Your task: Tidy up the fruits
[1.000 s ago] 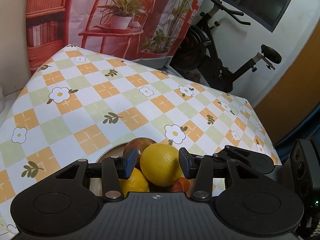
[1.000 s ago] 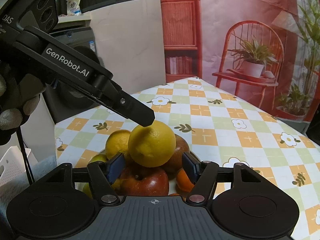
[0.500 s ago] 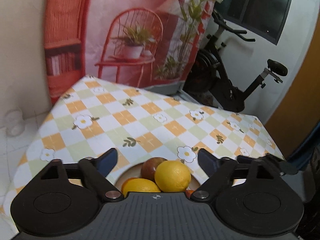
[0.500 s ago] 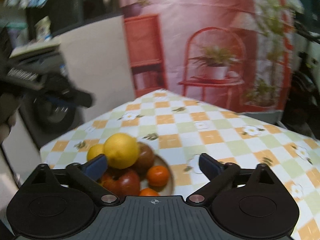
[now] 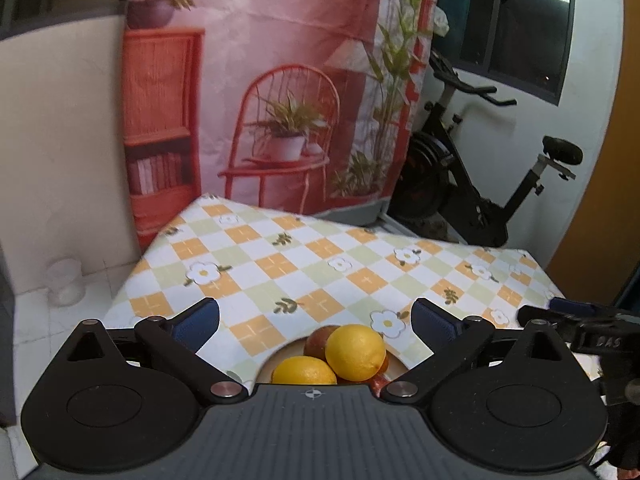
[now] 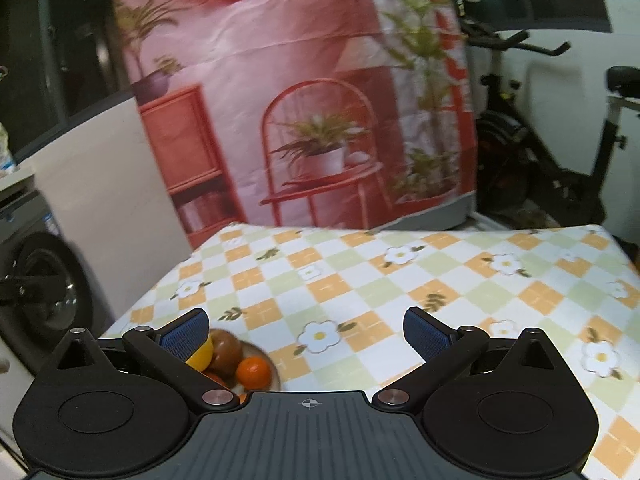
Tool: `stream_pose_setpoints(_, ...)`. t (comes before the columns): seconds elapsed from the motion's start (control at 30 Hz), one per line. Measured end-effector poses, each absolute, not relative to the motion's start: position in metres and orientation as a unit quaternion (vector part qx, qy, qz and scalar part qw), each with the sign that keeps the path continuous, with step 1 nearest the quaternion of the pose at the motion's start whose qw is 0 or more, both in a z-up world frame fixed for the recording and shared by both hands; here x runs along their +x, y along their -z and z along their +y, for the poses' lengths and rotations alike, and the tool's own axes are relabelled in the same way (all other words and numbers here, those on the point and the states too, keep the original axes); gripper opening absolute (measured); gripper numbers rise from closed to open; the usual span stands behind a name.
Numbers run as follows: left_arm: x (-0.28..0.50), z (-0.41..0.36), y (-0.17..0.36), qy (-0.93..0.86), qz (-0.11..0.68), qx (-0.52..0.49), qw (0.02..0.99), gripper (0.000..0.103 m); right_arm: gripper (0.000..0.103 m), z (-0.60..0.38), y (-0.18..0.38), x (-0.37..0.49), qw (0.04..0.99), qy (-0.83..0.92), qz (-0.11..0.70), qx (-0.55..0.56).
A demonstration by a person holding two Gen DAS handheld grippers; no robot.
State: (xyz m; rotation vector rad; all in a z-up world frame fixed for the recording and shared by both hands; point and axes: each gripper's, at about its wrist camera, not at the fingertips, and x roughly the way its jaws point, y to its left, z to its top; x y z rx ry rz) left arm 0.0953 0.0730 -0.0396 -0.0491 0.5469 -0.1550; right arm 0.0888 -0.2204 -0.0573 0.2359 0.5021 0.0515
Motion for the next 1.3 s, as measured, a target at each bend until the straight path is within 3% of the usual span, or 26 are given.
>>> stream_pose_setpoints(0.63,0.008,0.041,-0.018,0.07,0.211,0.033,0.975,0.103,0.103,-0.179,-0.029,0.0,0.966,0.08,0.239,0.051)
stream_pose_setpoints(1.3,-0.022,0.027,-0.009,0.054,0.213,0.064,0.973,0.103,0.103,-0.158,-0.018,-0.044,0.968,0.074,0.236,0.041)
